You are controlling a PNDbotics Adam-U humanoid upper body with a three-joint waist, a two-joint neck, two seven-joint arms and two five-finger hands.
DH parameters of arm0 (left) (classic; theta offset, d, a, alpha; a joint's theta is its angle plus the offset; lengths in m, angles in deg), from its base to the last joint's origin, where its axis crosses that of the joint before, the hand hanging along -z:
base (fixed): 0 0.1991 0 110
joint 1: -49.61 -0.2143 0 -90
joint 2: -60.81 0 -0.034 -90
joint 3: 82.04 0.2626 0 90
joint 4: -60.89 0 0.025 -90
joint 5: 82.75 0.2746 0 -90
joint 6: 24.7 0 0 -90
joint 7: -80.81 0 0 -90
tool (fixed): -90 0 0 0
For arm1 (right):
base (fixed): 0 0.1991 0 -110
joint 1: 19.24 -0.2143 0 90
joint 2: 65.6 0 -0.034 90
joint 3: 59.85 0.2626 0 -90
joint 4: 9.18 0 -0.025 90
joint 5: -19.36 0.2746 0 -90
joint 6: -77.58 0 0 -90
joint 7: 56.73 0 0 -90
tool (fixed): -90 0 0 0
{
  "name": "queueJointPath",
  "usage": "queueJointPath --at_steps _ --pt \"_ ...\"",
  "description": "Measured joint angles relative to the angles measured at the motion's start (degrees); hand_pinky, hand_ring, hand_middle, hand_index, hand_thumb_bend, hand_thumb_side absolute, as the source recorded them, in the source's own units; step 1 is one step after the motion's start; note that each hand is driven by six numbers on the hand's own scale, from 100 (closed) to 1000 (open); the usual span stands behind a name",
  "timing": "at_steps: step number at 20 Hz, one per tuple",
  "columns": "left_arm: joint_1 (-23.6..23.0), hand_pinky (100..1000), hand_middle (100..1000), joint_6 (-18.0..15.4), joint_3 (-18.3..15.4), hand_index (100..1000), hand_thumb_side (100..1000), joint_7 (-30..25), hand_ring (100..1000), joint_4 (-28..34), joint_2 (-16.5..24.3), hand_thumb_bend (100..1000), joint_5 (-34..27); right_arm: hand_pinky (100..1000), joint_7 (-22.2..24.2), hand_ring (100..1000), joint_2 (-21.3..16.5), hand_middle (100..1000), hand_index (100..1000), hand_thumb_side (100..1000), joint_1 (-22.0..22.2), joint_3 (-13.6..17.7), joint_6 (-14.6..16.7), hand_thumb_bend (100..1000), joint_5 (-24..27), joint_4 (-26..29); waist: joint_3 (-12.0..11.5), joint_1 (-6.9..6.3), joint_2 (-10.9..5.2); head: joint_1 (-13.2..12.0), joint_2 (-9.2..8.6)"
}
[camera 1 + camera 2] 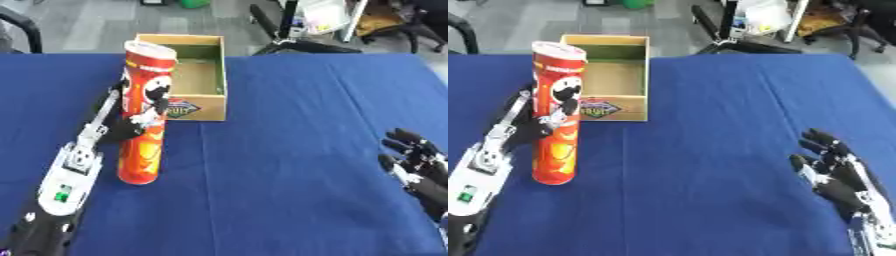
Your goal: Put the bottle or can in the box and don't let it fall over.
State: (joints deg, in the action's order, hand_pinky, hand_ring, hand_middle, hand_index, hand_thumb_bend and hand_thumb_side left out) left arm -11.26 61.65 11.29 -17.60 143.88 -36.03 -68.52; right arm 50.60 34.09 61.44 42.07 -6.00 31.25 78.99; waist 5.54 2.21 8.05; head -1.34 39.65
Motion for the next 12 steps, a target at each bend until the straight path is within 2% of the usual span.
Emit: queueJointPath --at_steps 5,12 --pt "2.2 217 414 0.7 0.0 624 545 0.5 400 1.2 0.1 100 -1.9 807 0.0 896 0.0 836 856 120 0.0 0.0 0.0 417 0.0 0.0 0.0 0.01 0.00 0.4 0.00" --pt "8.6 214 406 2.7 -1.0 621 531 3.6 394 1.1 1.8 100 -5.3 807 0.2 896 0.0 836 856 118 0.0 0.0 0.0 417 0.0 0.0 0.5 -0.01 0.01 0.5 -0.02"
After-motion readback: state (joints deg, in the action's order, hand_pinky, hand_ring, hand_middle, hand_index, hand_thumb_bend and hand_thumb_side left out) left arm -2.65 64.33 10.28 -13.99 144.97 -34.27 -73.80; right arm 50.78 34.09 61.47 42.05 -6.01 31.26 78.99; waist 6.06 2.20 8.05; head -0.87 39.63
